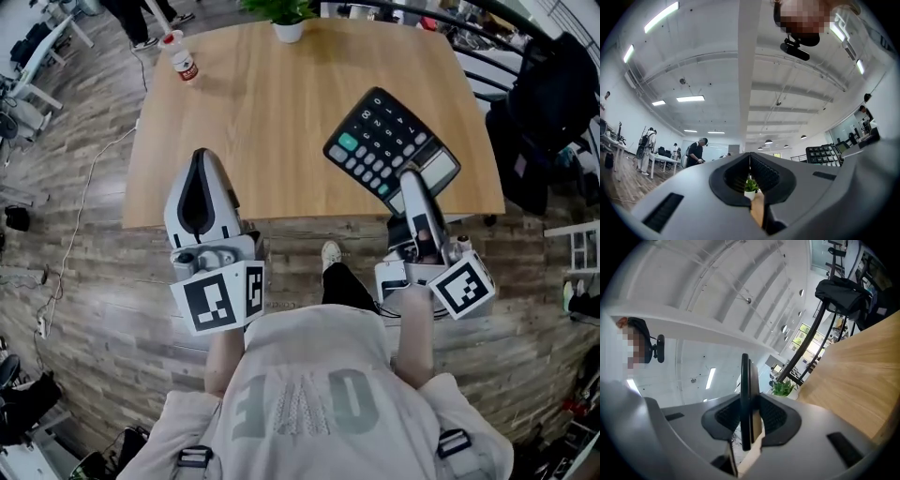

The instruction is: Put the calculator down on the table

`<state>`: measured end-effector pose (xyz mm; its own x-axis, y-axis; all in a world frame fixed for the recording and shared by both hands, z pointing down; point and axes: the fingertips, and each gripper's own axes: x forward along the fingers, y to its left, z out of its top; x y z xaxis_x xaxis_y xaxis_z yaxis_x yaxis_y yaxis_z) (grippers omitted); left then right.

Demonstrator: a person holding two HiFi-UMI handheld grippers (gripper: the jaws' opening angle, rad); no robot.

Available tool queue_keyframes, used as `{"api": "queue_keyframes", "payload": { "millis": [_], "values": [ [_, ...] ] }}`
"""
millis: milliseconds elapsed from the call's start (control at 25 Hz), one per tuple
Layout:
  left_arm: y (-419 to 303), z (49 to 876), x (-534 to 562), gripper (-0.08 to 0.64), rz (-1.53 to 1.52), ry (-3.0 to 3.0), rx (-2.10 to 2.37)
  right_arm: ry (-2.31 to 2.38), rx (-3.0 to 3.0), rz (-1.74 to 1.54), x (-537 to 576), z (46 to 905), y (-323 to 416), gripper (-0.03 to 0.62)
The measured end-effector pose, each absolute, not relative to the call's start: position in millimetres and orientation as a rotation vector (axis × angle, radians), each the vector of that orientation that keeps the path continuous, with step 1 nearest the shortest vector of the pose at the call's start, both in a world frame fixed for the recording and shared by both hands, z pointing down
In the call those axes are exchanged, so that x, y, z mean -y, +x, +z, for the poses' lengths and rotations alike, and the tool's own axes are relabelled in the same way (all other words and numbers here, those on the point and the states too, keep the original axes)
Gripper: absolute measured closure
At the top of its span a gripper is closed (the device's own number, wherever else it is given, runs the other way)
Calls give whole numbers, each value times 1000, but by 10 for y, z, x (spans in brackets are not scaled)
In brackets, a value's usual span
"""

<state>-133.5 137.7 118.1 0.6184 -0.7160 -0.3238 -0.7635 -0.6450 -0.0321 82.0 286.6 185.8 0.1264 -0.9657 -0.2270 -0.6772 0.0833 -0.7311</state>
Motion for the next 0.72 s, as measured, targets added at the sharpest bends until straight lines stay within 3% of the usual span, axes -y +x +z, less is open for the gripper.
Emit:
{"api": "queue_keyframes", "payload": {
  "millis": [320,720],
  "values": [
    [-483,895,-683,551,386,-2593,-1352,-1593,-1703,-572,-1946,1686,1803,485],
    [-200,906,-463,551,320,-2552,-1436,-1548,-1737,-663,-1552,1766,2178,486]
  ]
}}
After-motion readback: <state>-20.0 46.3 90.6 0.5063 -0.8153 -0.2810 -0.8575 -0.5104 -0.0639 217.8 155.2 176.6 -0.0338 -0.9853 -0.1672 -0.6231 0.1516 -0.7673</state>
